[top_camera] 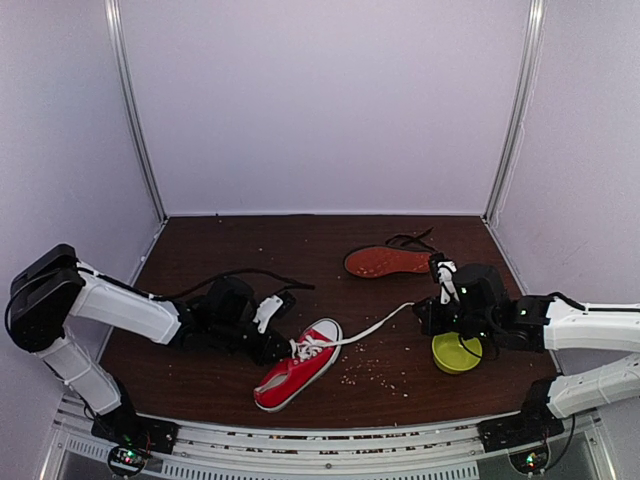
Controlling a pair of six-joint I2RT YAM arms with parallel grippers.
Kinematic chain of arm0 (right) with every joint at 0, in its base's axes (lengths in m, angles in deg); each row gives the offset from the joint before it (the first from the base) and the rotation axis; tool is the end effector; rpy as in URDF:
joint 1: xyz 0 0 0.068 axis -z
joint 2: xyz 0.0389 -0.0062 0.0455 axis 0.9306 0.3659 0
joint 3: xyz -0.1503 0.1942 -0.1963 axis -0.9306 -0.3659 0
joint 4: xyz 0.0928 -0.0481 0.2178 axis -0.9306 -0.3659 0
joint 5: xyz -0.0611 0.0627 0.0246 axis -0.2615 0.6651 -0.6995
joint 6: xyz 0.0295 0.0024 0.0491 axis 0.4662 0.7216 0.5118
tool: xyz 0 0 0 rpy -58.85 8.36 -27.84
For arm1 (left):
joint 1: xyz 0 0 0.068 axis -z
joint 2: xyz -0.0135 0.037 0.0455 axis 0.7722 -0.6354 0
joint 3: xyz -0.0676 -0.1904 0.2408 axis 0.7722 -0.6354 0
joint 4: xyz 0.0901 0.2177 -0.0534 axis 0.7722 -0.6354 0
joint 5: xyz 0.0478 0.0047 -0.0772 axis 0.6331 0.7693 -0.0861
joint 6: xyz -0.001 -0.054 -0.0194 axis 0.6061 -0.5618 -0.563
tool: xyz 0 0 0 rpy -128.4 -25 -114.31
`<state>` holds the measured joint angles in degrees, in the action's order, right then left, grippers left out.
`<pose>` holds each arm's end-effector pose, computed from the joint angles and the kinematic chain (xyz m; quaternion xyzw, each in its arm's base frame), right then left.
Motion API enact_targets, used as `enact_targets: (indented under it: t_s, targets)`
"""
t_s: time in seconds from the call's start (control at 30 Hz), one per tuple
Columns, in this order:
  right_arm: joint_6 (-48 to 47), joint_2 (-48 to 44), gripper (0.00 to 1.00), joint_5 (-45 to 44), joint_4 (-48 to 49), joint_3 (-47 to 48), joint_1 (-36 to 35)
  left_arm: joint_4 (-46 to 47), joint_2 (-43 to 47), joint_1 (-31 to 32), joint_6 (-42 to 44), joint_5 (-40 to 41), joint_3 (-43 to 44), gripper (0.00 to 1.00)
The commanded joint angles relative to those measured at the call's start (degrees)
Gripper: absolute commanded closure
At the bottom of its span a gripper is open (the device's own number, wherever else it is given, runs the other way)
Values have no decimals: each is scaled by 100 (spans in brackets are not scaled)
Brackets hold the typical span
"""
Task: Tie the shoes
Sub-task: Tie the crossed shoelace on the shoe.
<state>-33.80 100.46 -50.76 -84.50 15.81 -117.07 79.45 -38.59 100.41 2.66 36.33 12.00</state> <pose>0.1279 0.1377 0.2577 -0.1130 0.8778 0.2556 0.3891 0.1720 -0.2248 0.1963 0.2820 0.8584 -0.3590 0.2341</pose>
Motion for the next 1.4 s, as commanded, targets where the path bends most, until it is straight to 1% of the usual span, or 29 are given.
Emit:
enact_targets:
  t_s: [0.0, 0.03, 0.2, 0.43, 0.63, 0.8, 0.9, 1.03, 1.17, 1.27, 1.37]
  targets:
    - [64, -114, 100, -114, -29, 63, -50, 482, -78, -38, 7, -271, 69, 97]
    - [79, -164, 100, -179, -70, 55, -38, 466, -35, -38, -26, -207, 37, 100]
    - [195, -538, 100, -607, -386, 50, -43, 108, 409, -63, -161, 525, -216, 100]
    - [385, -1153, 100, -1441, -969, -39, -39, -804, 958, -78, -92, 1119, -323, 100]
    - [547, -1453, 100, -1869, -1414, -105, -34, -1283, 1206, -82, -61, 1253, -384, 100]
    - [701, -1488, 100, -2110, -1642, -86, -25, -1906, 1246, -98, -335, 1876, -334, 100]
    - [699, -1443, 100, -2137, -1661, -49, -3, -1972, 1105, -98, -444, 1691, -333, 100]
    - [594, -1255, 100, -2068, -1593, 115, 28, -1573, 860, 2, -440, 1107, -390, 100]
    - [421, -928, 100, -1954, -1542, 406, 85, -1256, 693, 354, -487, 696, -251, 100]
    - [305, -743, 100, -1862, -1462, 612, 129, -1112, 525, 660, -602, 585, -87, 100]
    - [178, -580, 100, -1703, -1345, 789, 212, -705, 388, 872, -832, 413, -68, 100]
